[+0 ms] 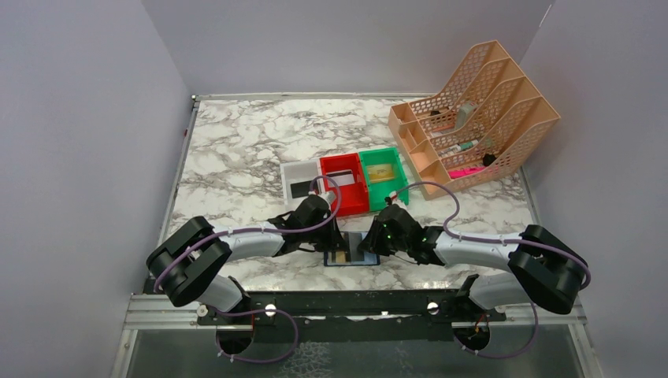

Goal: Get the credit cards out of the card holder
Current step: Remove the credit card from the card holder.

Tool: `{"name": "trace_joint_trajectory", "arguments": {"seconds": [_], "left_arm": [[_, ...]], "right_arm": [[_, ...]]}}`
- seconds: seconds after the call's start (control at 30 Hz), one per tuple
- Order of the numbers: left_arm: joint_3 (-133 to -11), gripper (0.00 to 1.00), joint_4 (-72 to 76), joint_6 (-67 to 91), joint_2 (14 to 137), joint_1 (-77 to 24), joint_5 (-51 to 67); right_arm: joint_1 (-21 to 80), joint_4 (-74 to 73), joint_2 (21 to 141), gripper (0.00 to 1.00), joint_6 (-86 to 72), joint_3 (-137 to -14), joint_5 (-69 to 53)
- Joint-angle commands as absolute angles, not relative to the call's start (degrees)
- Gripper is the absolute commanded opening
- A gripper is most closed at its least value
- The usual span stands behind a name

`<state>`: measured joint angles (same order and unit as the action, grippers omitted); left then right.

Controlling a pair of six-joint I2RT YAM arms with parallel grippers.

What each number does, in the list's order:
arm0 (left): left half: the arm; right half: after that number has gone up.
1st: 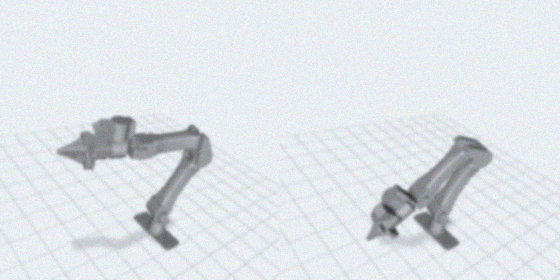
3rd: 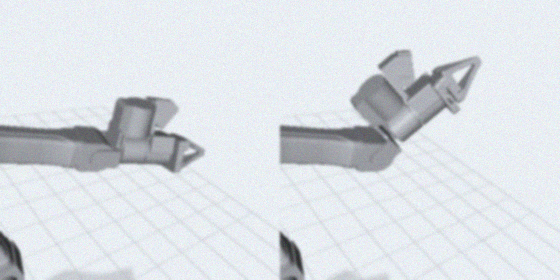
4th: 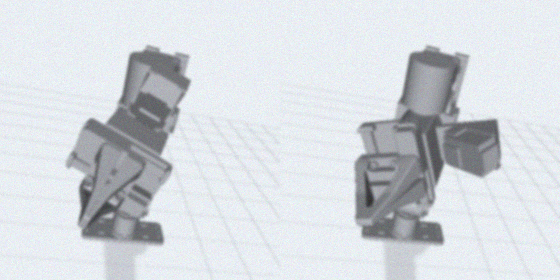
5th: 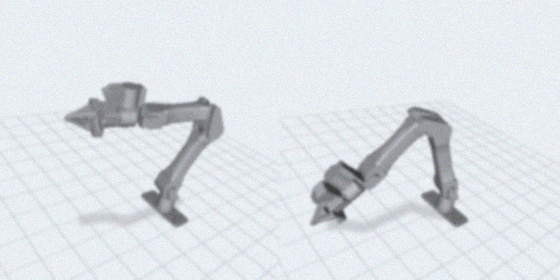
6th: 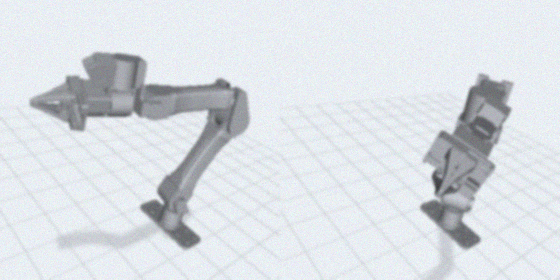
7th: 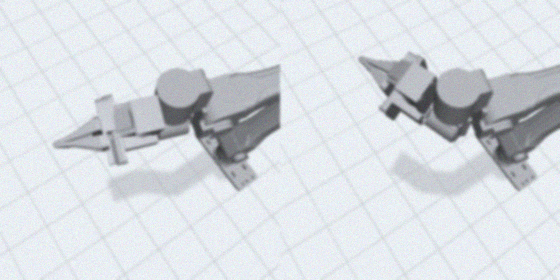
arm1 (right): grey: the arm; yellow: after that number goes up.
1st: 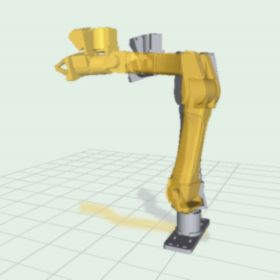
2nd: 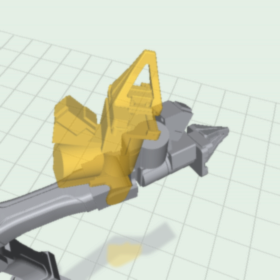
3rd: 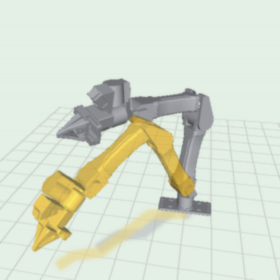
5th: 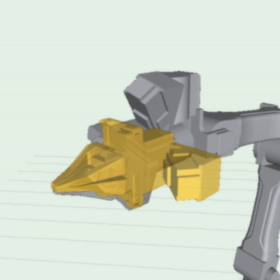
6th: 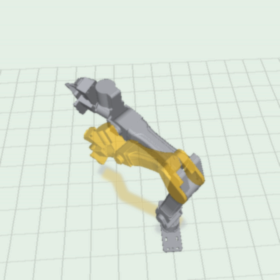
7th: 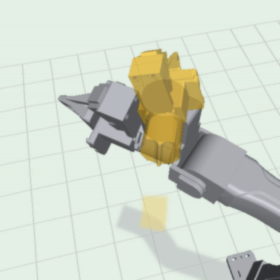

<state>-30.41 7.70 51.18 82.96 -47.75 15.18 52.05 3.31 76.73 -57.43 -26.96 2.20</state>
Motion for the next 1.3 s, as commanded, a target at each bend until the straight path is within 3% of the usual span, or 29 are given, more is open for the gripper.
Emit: {"name": "trace_joint_trajectory", "arguments": {"seconds": [0.0,0.6,0.9,1.17,1.27], "left_arm": [[-30.9,0.00,9.9,50.0,83.6,-48.2,16.1],[-31.3,0.00,1.9,45.7,78.1,-47.7,12.8],[-31.7,0.00,0.9,45.4,76.5,-47.8,12.9],[-32.3,0.00,4.7,46.8,79.4,-47.7,15.0],[-31.5,0.06,6.7,48.1,79.7,-47.7,15.5]], "right_arm": [[52.0,-5.9,77.3,0.25,-57.3,-24.3,6.4],[52.0,-8.6,73.5,0.28,-56.4,-25.7,8.5],[52.0,0.0,70.0,0.33,-50.2,-27.7,-1.9],[52.0,1.1,76.8,0.42,-51.3,-29.7,-1.2],[52.0,0.9,79.7,0.42,-52.7,-29.2,-1.1]]}}
